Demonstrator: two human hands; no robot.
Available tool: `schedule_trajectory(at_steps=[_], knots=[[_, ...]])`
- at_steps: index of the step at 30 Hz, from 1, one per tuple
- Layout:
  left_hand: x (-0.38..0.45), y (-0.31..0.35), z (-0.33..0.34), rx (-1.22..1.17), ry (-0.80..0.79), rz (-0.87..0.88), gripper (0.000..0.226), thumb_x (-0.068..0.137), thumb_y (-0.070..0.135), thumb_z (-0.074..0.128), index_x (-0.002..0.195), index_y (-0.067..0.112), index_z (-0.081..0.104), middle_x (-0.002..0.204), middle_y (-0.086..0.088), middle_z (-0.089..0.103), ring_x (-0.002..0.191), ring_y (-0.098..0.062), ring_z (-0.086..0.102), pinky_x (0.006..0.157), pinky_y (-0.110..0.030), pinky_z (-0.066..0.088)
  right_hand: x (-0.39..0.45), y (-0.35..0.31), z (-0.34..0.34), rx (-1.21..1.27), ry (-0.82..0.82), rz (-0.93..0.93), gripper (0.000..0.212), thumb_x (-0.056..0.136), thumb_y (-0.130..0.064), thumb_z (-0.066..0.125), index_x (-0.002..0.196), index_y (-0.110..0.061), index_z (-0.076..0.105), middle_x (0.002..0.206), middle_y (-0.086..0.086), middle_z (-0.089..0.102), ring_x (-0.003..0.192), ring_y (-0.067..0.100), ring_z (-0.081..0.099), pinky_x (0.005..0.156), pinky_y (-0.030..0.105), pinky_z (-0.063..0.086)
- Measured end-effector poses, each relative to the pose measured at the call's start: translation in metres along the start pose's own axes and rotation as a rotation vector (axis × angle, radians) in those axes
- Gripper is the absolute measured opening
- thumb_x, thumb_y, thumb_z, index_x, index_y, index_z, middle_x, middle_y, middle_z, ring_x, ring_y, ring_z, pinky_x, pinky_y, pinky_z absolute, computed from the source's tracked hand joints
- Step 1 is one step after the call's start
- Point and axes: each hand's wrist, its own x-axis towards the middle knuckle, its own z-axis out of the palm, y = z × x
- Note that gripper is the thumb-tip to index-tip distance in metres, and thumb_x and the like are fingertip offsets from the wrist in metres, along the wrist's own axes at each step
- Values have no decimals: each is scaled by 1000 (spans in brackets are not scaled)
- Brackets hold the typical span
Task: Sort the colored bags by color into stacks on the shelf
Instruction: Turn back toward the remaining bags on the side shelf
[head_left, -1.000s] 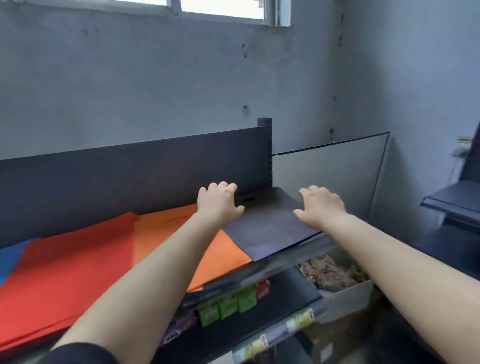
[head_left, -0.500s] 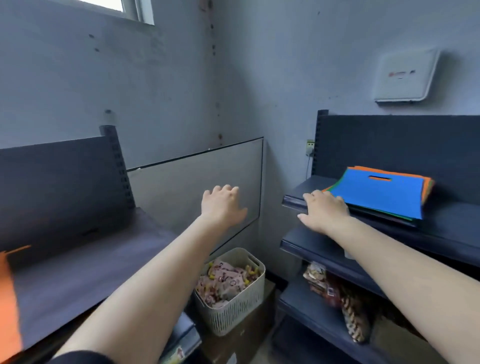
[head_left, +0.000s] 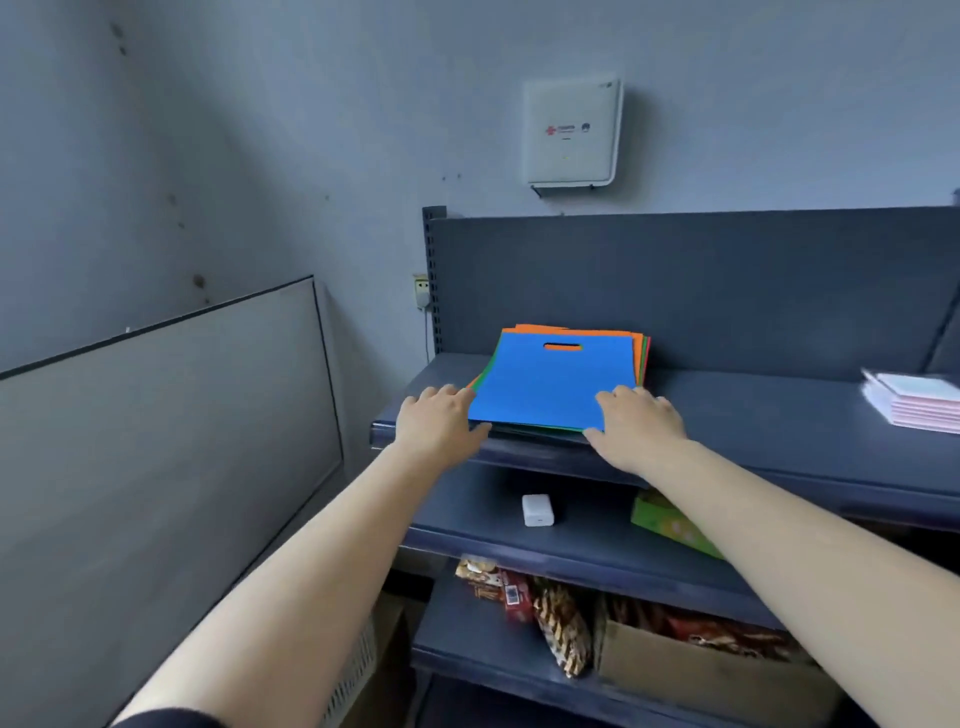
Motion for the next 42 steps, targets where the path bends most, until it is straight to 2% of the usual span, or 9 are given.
schedule_trajectory(at_steps=[8,11,14,19,23,28,32,36,42], knots=[[96,9,70,-80,-138,107,48,97,50,35,132,20,48,133,-1,51,125,-23,43,97,-35,35,71,30,42,100,-123,187,43,99,-42,38,125,-10,48,123,7,51,113,26,49,82,34,42],[117,6,90,-105,-136,136,49,97,52,33,131,20,49,132,0,52,125,-22,42,100,-35,32,92,40,58,174,-174,376,42,99,-46,38,100,-8,56,101,5,57,95,24,56,65,29,41],[132,7,104,-185,-116,186,50,98,50,33,135,21,47,138,1,50,128,-21,40,103,-31,30,109,51,70,312,-163,533,44,95,-46,49,68,-11,44,70,1,49,61,17,49,48,26,32],[153,12,111,-253,-137,261,49,99,48,33,139,23,45,148,5,41,135,-19,34,110,-30,26,126,68,69,447,-41,608,44,89,-24,63,61,-13,31,61,1,36,54,18,36,44,28,23],[167,8,111,-367,-127,209,45,100,46,34,132,21,53,141,3,49,131,-19,39,104,-30,31,132,82,72,449,115,607,33,91,-6,52,66,-12,31,68,4,38,62,22,34,48,27,21],[176,-16,111,-274,-125,-68,51,92,52,49,128,17,53,133,-4,53,124,-27,44,94,-36,37,128,99,73,709,330,662,20,87,8,34,80,-9,40,75,6,40,63,21,27,52,29,19],[177,-35,106,-314,-123,-262,38,84,55,60,95,18,61,109,-6,64,107,-29,54,77,-32,35,123,104,71,803,365,655,32,82,16,28,93,-3,51,78,9,45,58,20,31,49,27,22],[168,-46,97,-408,-33,-335,19,83,38,69,77,21,63,95,-3,68,95,-27,60,80,-31,39,116,103,66,854,390,637,38,83,17,28,100,-3,55,82,7,48,57,18,34,47,24,25],[135,-38,88,-533,-158,-436,50,78,52,69,60,16,38,57,1,43,54,-20,41,50,-25,26,87,99,58,934,375,653,41,88,13,28,111,-4,57,97,4,51,69,20,44,50,26,32]])
